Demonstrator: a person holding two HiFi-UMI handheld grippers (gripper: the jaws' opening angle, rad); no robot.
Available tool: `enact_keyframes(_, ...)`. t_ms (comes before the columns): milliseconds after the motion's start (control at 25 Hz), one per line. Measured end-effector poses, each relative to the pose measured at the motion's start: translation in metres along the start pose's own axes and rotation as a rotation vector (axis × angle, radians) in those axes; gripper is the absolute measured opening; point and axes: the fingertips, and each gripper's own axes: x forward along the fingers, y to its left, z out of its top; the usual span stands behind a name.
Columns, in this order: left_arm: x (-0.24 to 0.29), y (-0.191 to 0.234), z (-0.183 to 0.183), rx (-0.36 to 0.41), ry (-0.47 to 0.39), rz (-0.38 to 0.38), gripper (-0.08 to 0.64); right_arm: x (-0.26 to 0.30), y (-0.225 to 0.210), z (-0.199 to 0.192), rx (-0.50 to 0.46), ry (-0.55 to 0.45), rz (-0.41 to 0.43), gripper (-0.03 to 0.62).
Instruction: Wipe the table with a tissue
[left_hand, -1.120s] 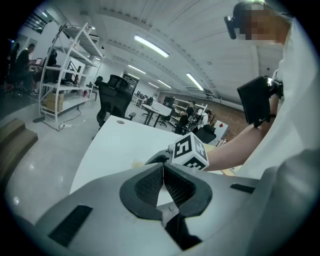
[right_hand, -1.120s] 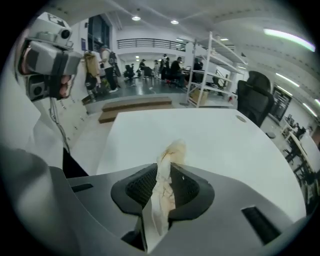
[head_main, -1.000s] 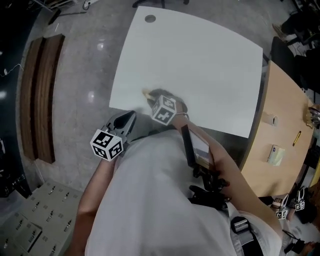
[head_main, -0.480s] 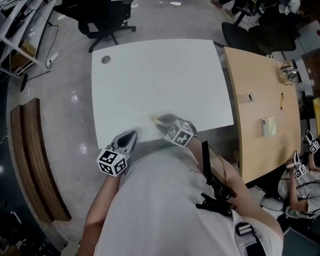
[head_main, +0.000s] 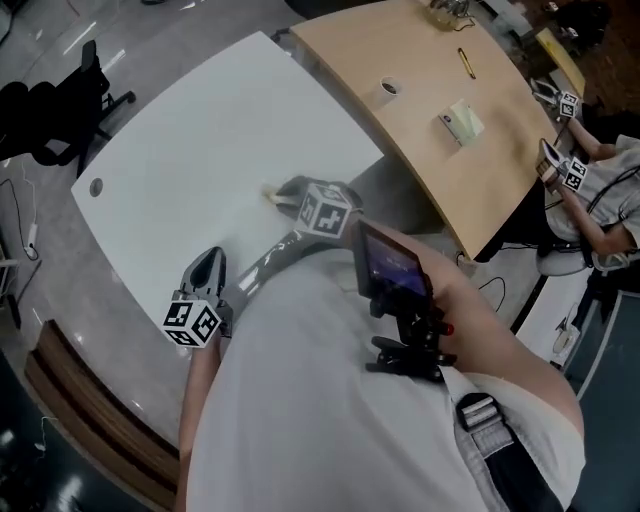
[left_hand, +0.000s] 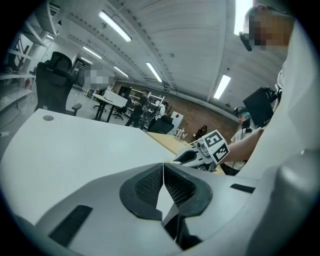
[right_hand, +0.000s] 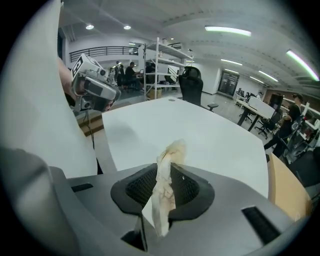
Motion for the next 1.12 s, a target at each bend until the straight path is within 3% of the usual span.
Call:
enact_keyframes(200,0.028,-0.017,-0.001,0.027,0.051,-0.030,0.008,-0.019,-0.022,-0.014,0.073,-0.048,-0.045,0.083)
enact_keyframes(360,0.053,-0.034,-0.003,0.026,0.086,-0.036,0.008,-0.042,-0.042,-0.053,0.175,-0.064,-0.092,0.083)
enact_keyframes(480,0.078,-0.053,0.004,0.034,0.095,-0.045,0.008,-0.071,-0.085,-0.106,0.302,-0.056,-0.198,0.083)
enact_keyframes(680,0.119,-0.081,0.008,0.061,0.114,-0.052,0.008,-0.137,-0.176,-0.209,0.561,-0.063,-0.448,0.083)
enact_keyframes(800,0.139,-0.091,0.011,0.068,0.114,-0.042,0.008,-0.167,-0.212,-0.264,0.688,-0.032,-0.541,0.083)
enact_keyframes(920,0.155,-0.101,0.014,0.073,0.115,-0.032,0.008,-0.181,-0.233,-0.300,0.748,-0.007,-0.569,0.083)
enact_keyframes(1120,0.177,-0.118,0.014,0.071,0.114,-0.013,0.008,-0.179,-0.248,-0.322,0.755,0.008,-0.534,0.083)
